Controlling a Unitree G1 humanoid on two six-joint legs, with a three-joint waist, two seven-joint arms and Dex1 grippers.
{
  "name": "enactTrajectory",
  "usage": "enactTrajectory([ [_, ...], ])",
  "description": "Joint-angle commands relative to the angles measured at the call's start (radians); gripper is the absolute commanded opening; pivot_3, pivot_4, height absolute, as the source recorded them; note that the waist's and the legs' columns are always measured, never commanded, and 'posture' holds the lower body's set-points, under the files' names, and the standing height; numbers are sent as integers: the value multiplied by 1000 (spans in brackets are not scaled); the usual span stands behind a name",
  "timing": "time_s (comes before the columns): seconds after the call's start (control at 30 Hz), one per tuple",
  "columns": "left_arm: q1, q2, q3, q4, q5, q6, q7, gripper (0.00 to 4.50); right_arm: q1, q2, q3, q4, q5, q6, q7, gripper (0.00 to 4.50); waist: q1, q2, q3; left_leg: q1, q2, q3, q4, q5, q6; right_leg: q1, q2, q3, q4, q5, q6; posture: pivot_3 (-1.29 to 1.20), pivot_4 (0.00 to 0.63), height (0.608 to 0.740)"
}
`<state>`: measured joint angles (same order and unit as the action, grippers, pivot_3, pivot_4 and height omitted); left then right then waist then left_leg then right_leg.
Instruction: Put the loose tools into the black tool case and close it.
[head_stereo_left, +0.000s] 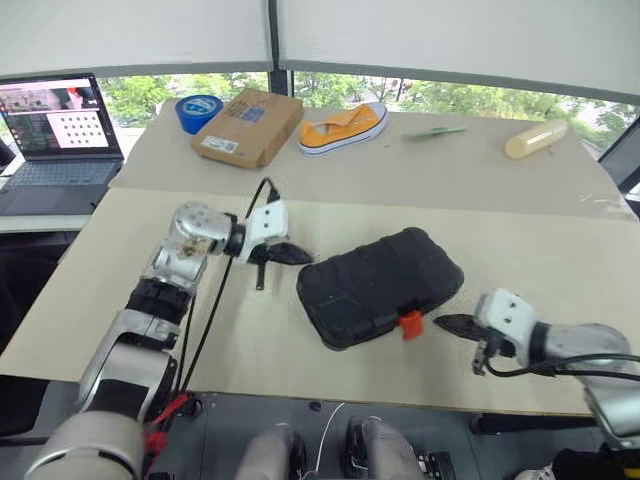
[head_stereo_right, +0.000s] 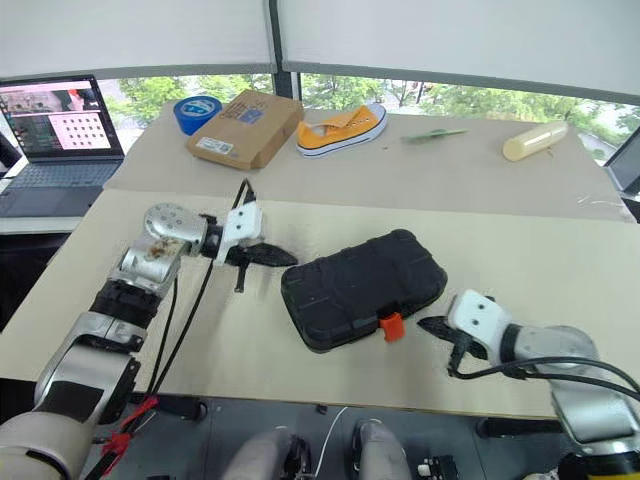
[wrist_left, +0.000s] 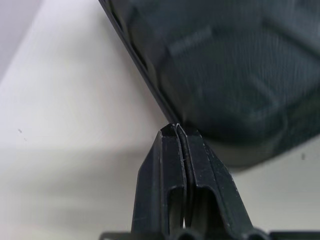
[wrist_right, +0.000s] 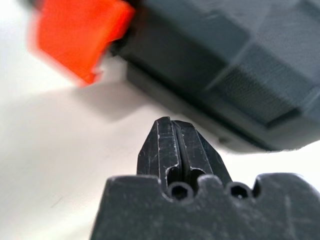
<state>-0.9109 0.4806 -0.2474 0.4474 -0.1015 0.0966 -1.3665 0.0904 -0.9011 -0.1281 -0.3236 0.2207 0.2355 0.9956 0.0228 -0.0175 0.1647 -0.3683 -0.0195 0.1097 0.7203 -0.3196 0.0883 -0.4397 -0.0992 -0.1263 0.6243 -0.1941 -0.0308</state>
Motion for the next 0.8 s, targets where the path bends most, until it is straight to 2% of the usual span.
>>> enactTrajectory([
  [0.03,-30,-68,-39,-122,-24,29,-5,106,29,-40,-56,-58,65,-8,72,0,0,0,0,0,0,0,1,0,0,1,0,0,0,0,0,0,150,731],
  [0.23,-3,-193,-182,-56,109,-111,77,106,-2,-27,21,-80,40,-5,70,0,-5,0,0,2,1,0,0,0,0,1,1,2,1,0,0,0,150,731],
  [0.43,15,-154,-301,96,285,-341,135,106,-57,-1,97,-81,21,4,52,0,-7,0,0,6,2,0,0,0,0,3,0,3,1,0,0,0,150,731],
  [0.53,16,-155,-307,129,291,-375,149,106,-87,14,127,-72,8,13,41,0,-4,1,-2,16,2,0,-3,-1,1,13,-2,3,0,-1,1,0,150,731],
  [0.57,21,-155,-307,128,286,-375,145,106,-100,22,141,-66,0,17,35,0,-5,3,-4,18,2,0,-4,-2,2,15,-3,2,-2,-5,7,0,150,731],
  [0.8,39,-164,-301,98,266,-355,137,106,-177,83,194,-16,-46,42,-35,0,-8,8,-11,19,1,1,-5,-2,3,15,-5,2,-1,-5,7,0,150,731],
])
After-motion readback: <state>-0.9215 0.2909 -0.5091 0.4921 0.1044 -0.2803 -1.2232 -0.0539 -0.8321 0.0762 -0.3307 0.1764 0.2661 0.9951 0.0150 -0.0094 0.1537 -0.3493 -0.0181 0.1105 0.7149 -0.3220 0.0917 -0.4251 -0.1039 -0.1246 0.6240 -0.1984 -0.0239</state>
